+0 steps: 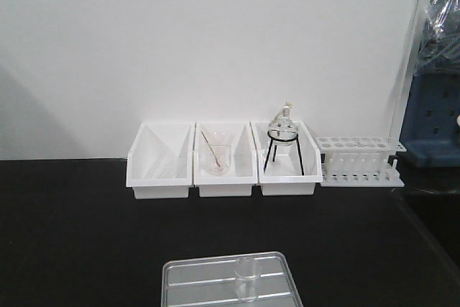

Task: Move beaker to silver tray on left bench

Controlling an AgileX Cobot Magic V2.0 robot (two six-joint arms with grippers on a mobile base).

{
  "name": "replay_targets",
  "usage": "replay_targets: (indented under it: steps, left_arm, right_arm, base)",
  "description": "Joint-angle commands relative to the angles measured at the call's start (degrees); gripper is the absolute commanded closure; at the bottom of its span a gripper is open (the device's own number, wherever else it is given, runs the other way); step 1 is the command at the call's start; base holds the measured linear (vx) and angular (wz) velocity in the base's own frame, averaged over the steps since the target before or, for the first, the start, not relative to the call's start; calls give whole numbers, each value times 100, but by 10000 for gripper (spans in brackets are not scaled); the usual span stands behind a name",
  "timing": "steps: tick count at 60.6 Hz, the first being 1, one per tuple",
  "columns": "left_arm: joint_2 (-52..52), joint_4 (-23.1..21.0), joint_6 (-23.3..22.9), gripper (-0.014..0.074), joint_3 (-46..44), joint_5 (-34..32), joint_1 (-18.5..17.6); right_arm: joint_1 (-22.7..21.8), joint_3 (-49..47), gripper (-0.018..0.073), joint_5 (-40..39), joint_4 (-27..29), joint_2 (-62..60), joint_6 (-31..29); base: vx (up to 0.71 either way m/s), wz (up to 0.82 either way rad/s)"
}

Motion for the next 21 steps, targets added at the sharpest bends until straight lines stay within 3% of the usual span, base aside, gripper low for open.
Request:
replay_targets:
  steps: [1, 21]
  left_arm:
    - [-42, -16, -10, 595, 114, -430, -25]
    - [-42, -16, -10, 595, 114, -430, -25]
  right_arm:
    - [-31, 29, 571, -449, -50, -68, -9]
    - [-31, 34, 571, -449, -50, -67, -9]
  base:
    - [0, 0]
    - [0, 0]
